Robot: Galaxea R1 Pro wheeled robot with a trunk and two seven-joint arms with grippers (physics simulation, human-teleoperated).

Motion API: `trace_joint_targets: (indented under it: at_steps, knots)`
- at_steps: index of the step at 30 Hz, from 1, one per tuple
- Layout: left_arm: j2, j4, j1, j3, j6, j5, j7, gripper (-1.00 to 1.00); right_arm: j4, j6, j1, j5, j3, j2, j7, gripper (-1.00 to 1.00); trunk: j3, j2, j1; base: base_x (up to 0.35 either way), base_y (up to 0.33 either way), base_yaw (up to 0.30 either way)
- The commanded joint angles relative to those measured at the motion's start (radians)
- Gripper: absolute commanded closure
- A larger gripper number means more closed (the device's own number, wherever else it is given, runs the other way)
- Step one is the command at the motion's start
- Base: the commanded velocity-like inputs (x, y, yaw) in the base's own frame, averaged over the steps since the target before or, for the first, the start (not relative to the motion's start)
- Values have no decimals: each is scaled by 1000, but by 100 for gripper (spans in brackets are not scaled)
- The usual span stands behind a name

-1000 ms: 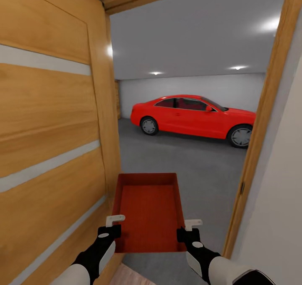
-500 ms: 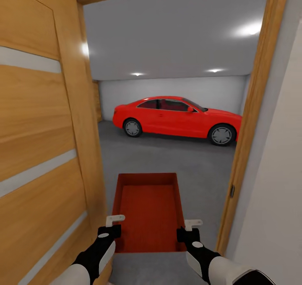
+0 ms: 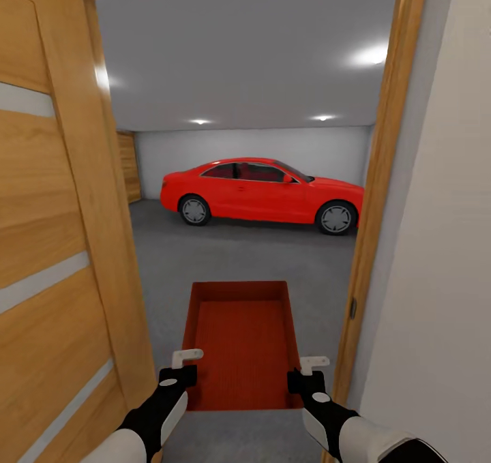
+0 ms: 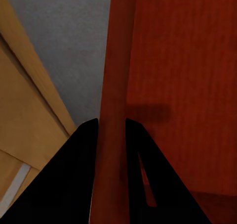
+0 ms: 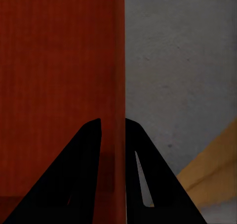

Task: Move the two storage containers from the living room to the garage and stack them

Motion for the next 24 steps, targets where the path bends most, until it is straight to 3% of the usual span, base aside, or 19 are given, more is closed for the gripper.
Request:
trace_joint_targets:
  at_steps: [1, 6, 19, 24]
  knots:
    - [40, -5, -1, 18, 7, -1, 14, 100, 1, -1, 0, -4, -26, 0, -3, 100, -2, -2, 0, 0, 0, -12]
    - [40, -5, -1, 18, 7, -1, 14, 100, 1, -1, 0, -4, -26, 0, -3, 100, -2, -2, 0, 111, 44, -4]
    - [40, -5, -1, 18, 7, -1, 13, 100, 1, -1, 0, -4, -26, 0, -3, 100, -2, -2, 0, 286, 161, -4]
    - [40, -5, -1, 18, 7, -1, 13, 100, 1, -1, 0, -4, -26, 0, -3, 100, -2, -2, 0, 291, 180, -194]
